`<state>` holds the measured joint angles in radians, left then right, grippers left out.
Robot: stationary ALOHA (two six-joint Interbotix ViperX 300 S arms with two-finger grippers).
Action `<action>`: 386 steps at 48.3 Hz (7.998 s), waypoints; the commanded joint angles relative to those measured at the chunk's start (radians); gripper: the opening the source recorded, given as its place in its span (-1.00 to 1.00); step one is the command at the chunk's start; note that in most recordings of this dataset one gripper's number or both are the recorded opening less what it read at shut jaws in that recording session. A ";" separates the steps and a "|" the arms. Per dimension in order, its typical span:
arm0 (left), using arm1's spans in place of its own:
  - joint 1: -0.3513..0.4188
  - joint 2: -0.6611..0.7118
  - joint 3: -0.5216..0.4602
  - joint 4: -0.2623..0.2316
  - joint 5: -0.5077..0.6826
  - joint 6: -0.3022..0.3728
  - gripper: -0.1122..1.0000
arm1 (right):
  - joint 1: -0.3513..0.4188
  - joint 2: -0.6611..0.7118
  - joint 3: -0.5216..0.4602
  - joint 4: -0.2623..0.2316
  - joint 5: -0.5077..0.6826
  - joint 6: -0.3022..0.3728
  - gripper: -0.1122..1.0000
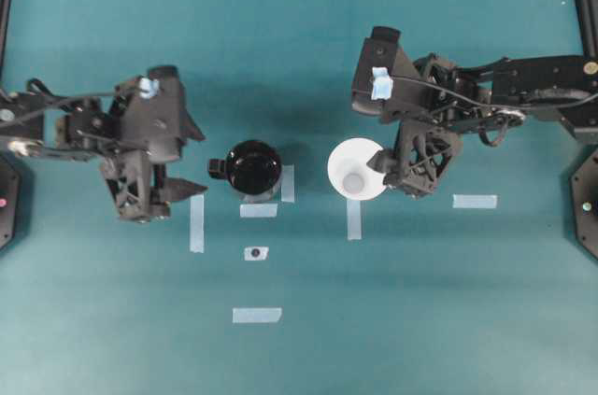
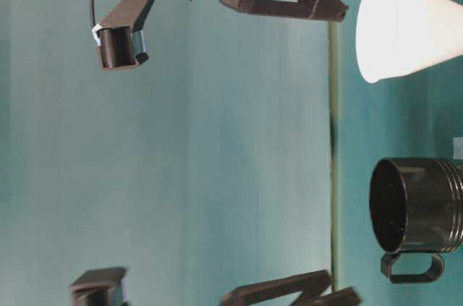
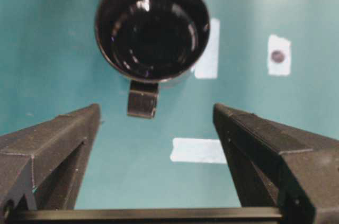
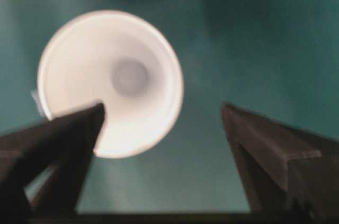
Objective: Holding the cup holder with the left arm, the right arm places the cup into the cup holder.
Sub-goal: 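Open both grippers and lower left onto holder rim, right onto cup rim, then close left gripper on holder rim and right gripper on cup rim, lift both, then move the white cup with the right gripper over the held black holder, then lower the white cup into the holder and open the right gripper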
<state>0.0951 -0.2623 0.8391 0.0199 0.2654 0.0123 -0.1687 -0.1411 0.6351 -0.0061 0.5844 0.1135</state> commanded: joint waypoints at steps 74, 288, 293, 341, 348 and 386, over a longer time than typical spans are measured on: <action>0.026 0.230 -0.064 0.002 -0.095 0.043 0.91 | -0.048 0.120 0.028 -0.002 -0.153 0.006 0.93; -0.029 0.325 -0.337 0.003 -0.029 0.138 -0.41 | 0.035 0.133 -0.232 0.044 0.046 0.160 -0.73; -0.029 0.328 -0.337 0.002 -0.029 0.138 -0.41 | 0.038 0.141 -0.233 0.043 0.049 0.160 -0.73; -0.031 0.328 -0.337 0.003 -0.031 0.138 -0.41 | 0.038 0.133 -0.242 0.040 0.055 0.161 0.29; -0.031 0.330 -0.337 0.002 -0.031 0.138 -0.41 | 0.038 0.115 -0.244 0.038 0.064 0.160 0.82; -0.031 0.330 -0.333 0.002 -0.034 0.138 -0.41 | 0.038 0.066 -0.242 0.037 0.066 0.158 0.80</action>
<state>0.0675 0.0859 0.5231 0.0199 0.2408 0.1519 -0.1335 -0.0015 0.4111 0.0307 0.6535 0.2654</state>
